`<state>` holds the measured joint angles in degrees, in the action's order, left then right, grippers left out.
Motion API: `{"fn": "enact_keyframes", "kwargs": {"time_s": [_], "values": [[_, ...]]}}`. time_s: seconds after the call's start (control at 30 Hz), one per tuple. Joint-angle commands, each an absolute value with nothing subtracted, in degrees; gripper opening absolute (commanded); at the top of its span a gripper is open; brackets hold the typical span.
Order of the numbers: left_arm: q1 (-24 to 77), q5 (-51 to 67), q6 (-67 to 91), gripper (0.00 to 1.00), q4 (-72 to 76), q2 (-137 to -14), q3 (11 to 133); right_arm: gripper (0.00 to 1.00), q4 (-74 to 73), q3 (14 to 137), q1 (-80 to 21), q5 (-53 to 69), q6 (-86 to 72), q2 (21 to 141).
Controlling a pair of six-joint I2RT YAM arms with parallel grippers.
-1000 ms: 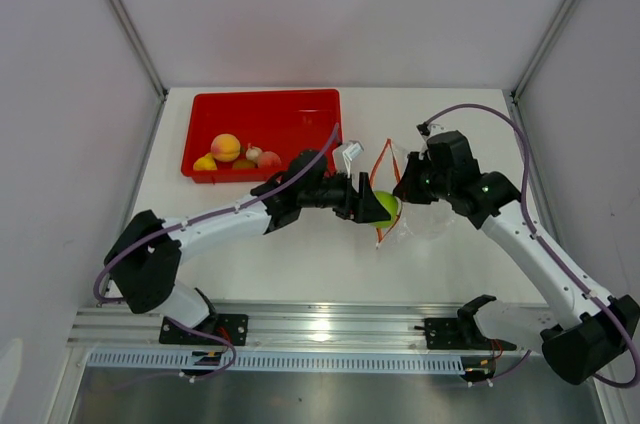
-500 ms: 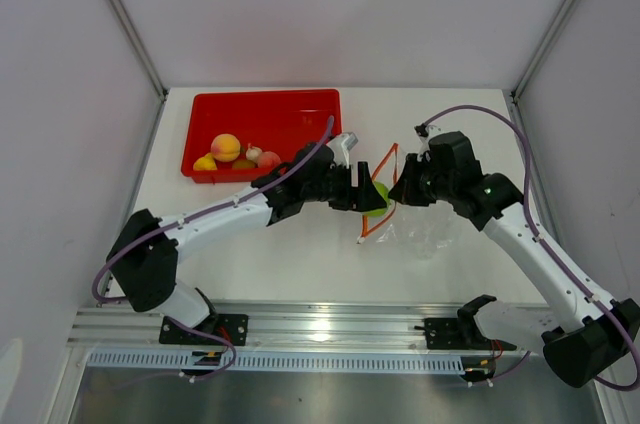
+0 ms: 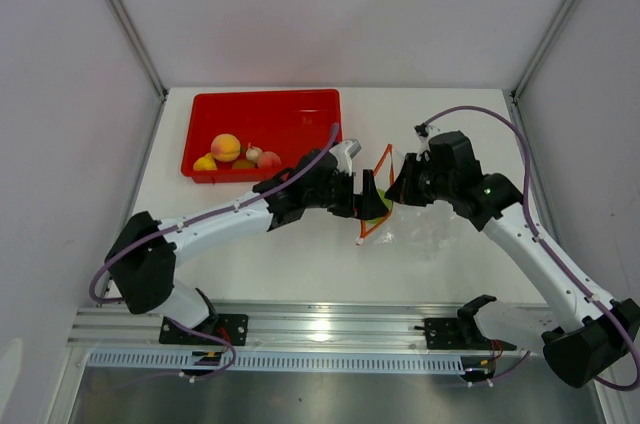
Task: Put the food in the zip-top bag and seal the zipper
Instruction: Place the fake fruit in the zipper food storage bag.
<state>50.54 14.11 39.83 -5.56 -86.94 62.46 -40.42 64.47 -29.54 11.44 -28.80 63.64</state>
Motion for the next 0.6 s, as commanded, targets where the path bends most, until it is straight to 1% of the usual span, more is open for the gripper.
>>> {"fn": "enact_keyframes", "kwargs": {"time_s": [0.0,0.4,0.57], "values": [[51.2,14.1,37.3,0.99,-2.5,-82.3,60.8,0.00,-38.6,63.8,-29.8,11.4,-29.5,62.6],[51.2,10.0,34.5,0.99,-1.9,-75.2,54.8,0.00,-38.5,63.2,-29.8,11.3,-30.0,62.1],[51.2,6.0,33.7,1.00,-3.7,-71.5,53.0,0.00,-39.0,62.5,-29.8,10.2,-29.8,62.0]]}}
